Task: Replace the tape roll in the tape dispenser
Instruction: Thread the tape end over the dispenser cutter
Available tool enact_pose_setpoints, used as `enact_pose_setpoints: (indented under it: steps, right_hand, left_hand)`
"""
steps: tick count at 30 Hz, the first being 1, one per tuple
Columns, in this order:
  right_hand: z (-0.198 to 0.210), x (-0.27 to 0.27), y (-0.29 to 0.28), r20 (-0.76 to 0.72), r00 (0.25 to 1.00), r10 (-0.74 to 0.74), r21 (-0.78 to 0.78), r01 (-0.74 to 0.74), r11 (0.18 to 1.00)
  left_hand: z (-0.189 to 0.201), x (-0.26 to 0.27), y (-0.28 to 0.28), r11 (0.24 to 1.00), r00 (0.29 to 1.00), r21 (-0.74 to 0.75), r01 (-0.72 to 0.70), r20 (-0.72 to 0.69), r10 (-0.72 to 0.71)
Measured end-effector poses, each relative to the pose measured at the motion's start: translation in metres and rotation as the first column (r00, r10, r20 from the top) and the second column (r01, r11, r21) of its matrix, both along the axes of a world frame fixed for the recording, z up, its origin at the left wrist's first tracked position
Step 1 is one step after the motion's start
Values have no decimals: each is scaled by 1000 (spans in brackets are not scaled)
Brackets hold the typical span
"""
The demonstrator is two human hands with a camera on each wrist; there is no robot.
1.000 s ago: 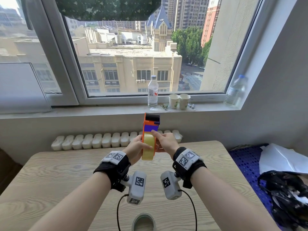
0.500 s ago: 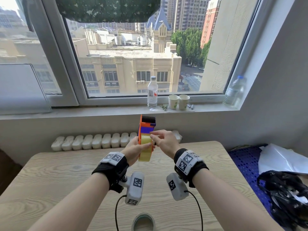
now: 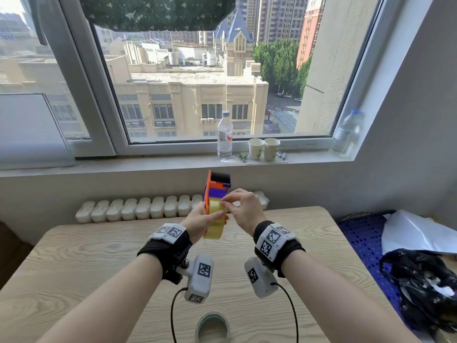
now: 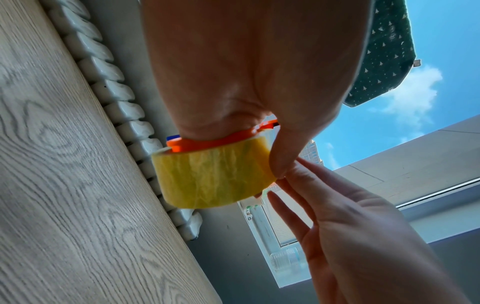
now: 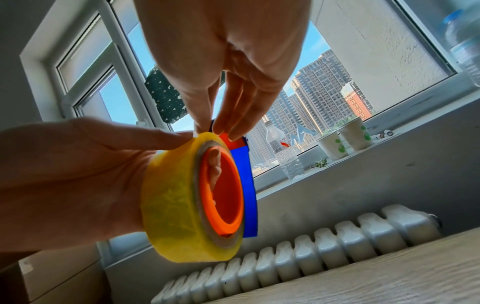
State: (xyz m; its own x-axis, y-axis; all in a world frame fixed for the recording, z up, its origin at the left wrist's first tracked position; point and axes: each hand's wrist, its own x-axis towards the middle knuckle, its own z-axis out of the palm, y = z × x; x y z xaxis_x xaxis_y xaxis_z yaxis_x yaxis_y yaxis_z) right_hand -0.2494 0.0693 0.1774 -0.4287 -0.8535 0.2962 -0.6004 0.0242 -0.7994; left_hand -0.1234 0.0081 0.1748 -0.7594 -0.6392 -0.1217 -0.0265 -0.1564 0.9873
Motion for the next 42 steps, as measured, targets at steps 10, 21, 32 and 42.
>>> enact_pose_setpoints:
  steps: [10, 21, 32, 42]
  right_hand:
    - [4, 4, -2, -25, 999, -38, 103, 40, 994]
    - [7, 17, 4, 55, 998, 25, 81, -29, 996]
    - [11, 7, -8, 70, 995, -69, 42, 66, 997]
    - [16, 10, -8, 140, 988, -63, -29, 67, 997]
  left_hand:
    - [-1, 3, -4, 993, 986, -107, 57, 161, -40]
    - [-8, 12, 0, 999, 969, -43, 16, 246, -5]
    - [-5, 18, -3, 998, 972, -21, 60, 231, -53]
    - [-12, 21, -3, 982, 915, -171, -85, 378, 145]
